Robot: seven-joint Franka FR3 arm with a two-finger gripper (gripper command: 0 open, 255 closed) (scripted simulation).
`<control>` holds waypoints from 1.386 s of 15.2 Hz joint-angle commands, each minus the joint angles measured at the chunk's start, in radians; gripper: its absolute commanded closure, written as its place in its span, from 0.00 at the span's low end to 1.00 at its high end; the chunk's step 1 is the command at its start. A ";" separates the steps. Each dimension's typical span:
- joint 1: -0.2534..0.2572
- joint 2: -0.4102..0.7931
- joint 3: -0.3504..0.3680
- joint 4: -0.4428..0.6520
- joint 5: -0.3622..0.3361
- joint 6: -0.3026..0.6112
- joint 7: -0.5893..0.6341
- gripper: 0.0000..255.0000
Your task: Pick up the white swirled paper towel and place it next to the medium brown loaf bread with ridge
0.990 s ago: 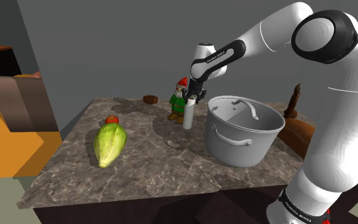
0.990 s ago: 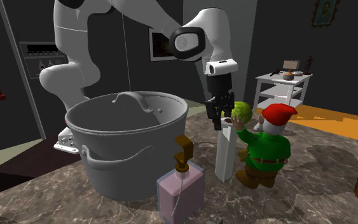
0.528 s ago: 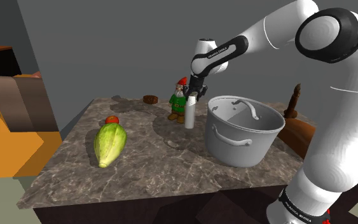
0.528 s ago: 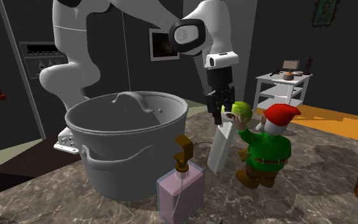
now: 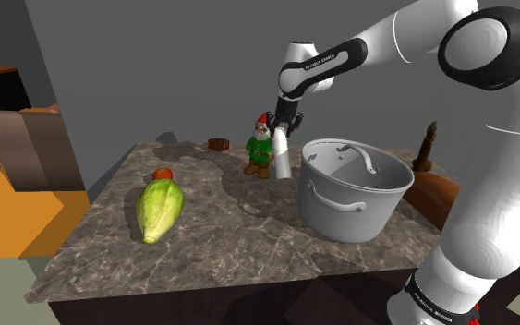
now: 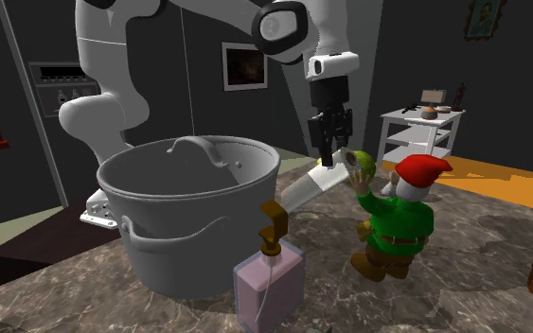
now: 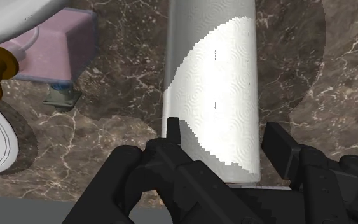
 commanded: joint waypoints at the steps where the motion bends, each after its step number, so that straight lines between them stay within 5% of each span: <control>1: -0.001 -0.010 0.000 0.015 0.002 -0.025 -0.004 1.00; 21: 0.001 -0.051 0.002 0.233 0.013 -0.283 -0.026 1.00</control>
